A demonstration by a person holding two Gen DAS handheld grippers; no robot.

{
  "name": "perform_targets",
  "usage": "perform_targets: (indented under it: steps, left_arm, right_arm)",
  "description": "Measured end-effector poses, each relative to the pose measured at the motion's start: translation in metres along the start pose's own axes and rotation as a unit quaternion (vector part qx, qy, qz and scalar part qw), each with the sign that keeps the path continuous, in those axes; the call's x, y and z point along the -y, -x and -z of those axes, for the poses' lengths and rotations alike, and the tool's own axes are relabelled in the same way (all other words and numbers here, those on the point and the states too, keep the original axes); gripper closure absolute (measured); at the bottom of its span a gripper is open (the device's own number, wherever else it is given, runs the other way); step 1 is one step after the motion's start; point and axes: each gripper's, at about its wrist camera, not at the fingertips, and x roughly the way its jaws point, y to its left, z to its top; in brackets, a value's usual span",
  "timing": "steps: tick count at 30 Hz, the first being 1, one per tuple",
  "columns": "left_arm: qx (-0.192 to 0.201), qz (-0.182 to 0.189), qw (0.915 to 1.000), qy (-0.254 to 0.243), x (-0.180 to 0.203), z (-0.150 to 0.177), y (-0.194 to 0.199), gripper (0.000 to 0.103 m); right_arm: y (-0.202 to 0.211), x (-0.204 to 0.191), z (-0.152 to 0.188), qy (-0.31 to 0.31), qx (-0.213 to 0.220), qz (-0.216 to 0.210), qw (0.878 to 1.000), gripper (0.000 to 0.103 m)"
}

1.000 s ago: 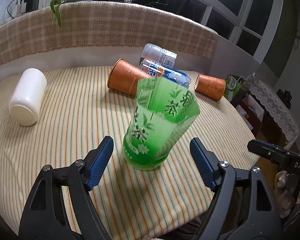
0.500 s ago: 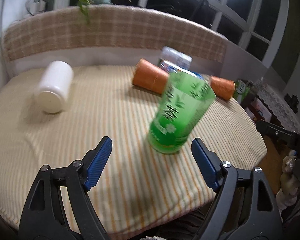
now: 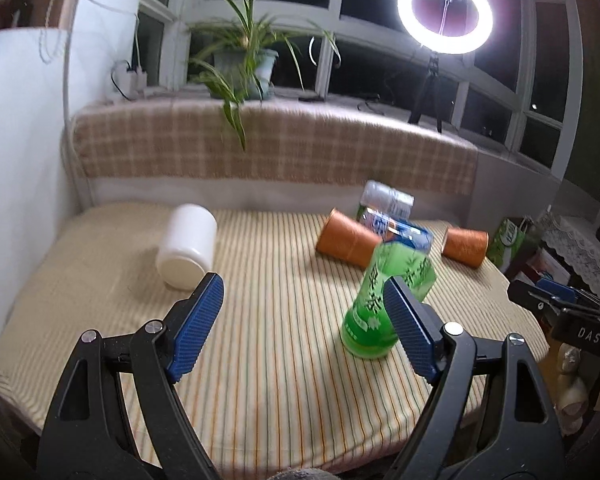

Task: Flip cup upright

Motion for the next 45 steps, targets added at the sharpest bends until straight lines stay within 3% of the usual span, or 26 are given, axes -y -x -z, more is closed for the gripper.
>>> perform_targets:
  steps: [4, 8, 13, 45]
  left_arm:
    - [0.026, -0.011, 0.9996, -0.001, 0.001, -0.005, 0.013, 0.002]
    - [0.036, -0.017, 0.9992, -0.002, 0.002, -0.007, 0.018, 0.002]
    - [0.037, -0.023, 0.9991, 0.001, 0.001, -0.008, 0.018, 0.001]
    - [0.035, -0.033, 0.9988, -0.006, 0.002, -0.008, 0.017, 0.001]
  right_arm:
    - [0.006, -0.008, -0.003, 0.012, 0.021, 0.003, 1.000, 0.006]
    - [0.011, -0.012, -0.004, 0.015, 0.045, 0.008, 0.999, 0.000]
    - [0.013, -0.014, -0.005, 0.015, 0.059, 0.016, 0.998, 0.000]
    - [0.005, -0.012, -0.005, 0.014, 0.055, 0.020, 0.998, 0.000]
